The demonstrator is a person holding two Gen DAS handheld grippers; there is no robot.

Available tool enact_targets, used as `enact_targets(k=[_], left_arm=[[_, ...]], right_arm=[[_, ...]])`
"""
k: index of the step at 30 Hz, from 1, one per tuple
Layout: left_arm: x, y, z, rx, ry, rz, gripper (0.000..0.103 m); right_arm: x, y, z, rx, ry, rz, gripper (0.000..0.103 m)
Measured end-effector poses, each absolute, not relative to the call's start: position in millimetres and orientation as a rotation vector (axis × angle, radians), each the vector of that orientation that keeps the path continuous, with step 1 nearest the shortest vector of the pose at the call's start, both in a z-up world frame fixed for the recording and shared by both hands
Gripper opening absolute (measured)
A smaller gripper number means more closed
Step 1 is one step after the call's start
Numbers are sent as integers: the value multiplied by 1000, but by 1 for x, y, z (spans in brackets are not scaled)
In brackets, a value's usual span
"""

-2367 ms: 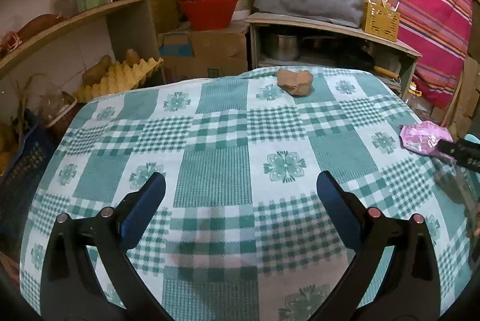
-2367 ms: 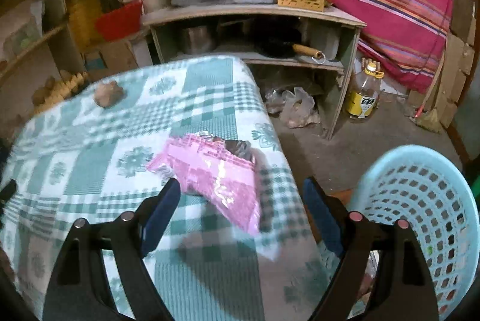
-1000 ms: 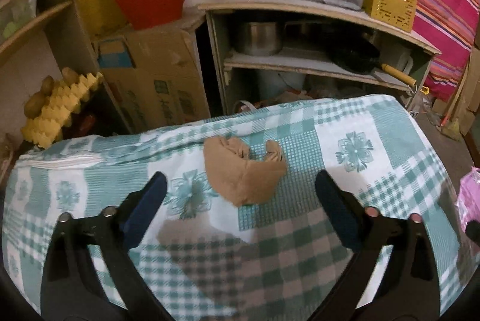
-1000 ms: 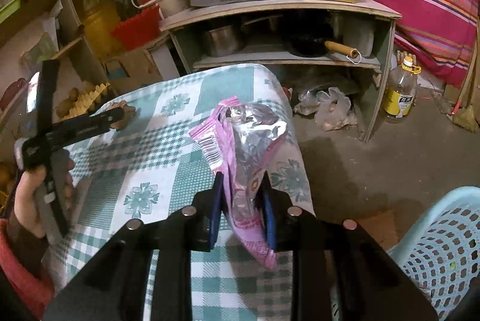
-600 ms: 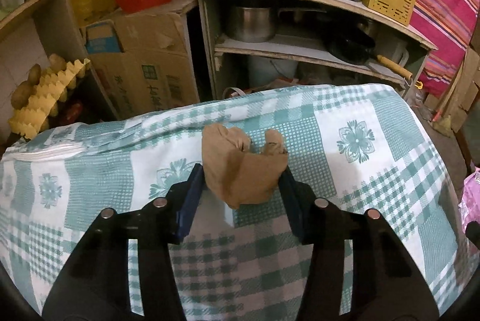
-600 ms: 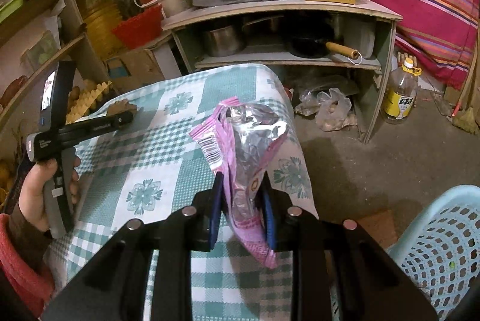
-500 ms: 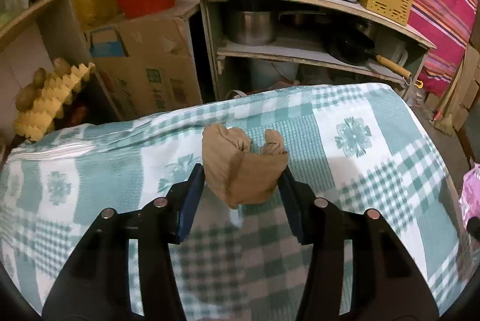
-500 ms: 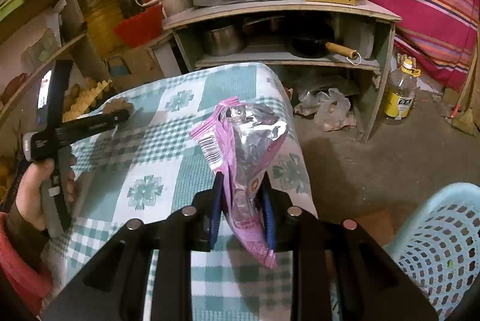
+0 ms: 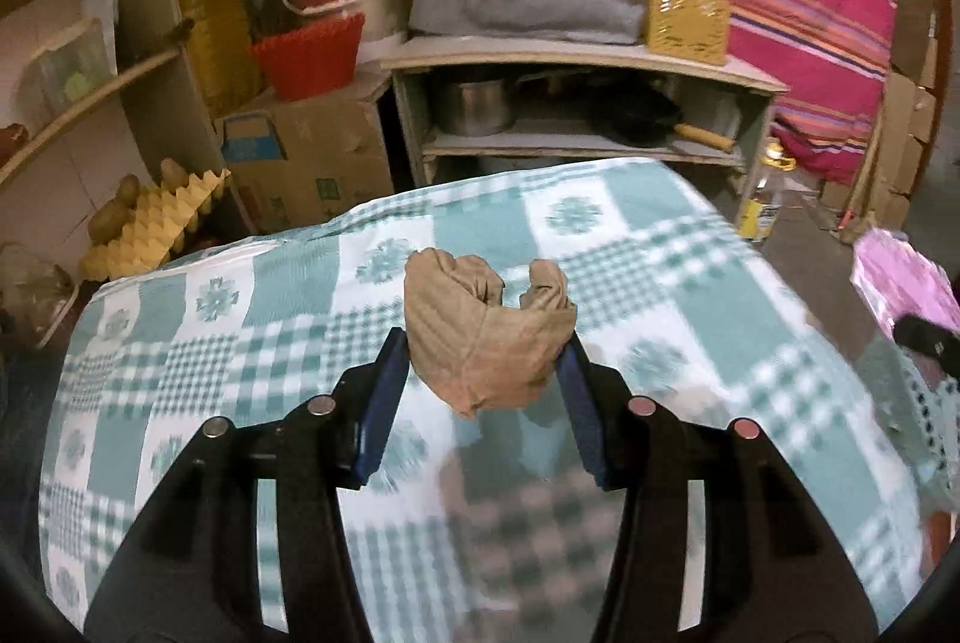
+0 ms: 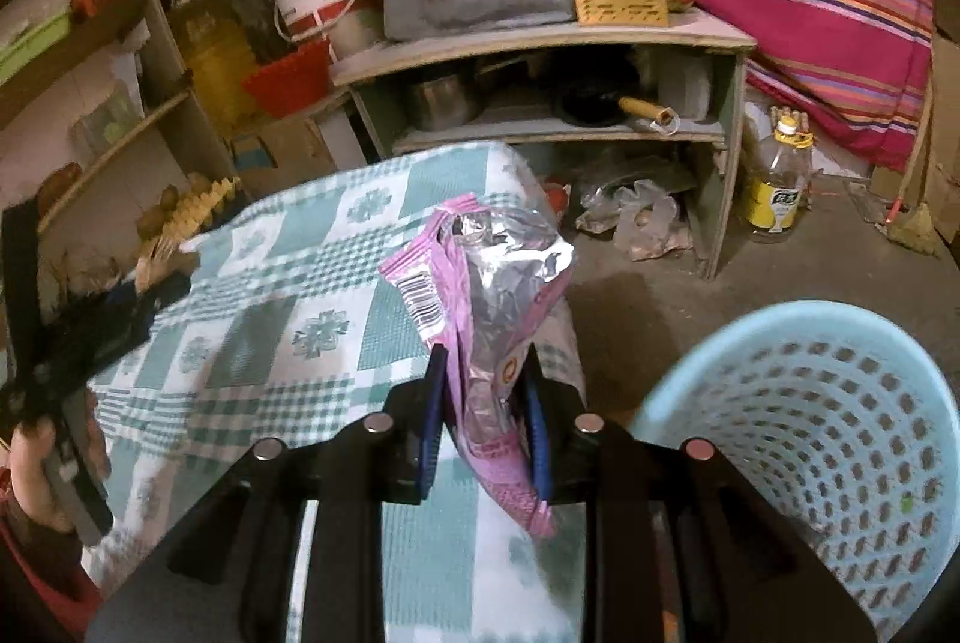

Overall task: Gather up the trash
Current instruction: 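Carry both items over the basket and open the right tool to drop the wrapper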

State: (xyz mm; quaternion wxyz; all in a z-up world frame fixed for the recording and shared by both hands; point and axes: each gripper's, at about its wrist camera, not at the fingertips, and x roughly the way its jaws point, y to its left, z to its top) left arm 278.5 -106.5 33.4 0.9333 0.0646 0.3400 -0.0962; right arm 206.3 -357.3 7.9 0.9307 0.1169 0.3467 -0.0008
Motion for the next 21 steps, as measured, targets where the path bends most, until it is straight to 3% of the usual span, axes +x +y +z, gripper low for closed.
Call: enact_targets(k=[12,21], left_arm=[[189,-179,47,136,629,-324,49],[173,-246,43,123,622,-438,49]], right_arm=[[120,-436,15,292,678,-123,24],[87,-487,4,313,694,-241,24]])
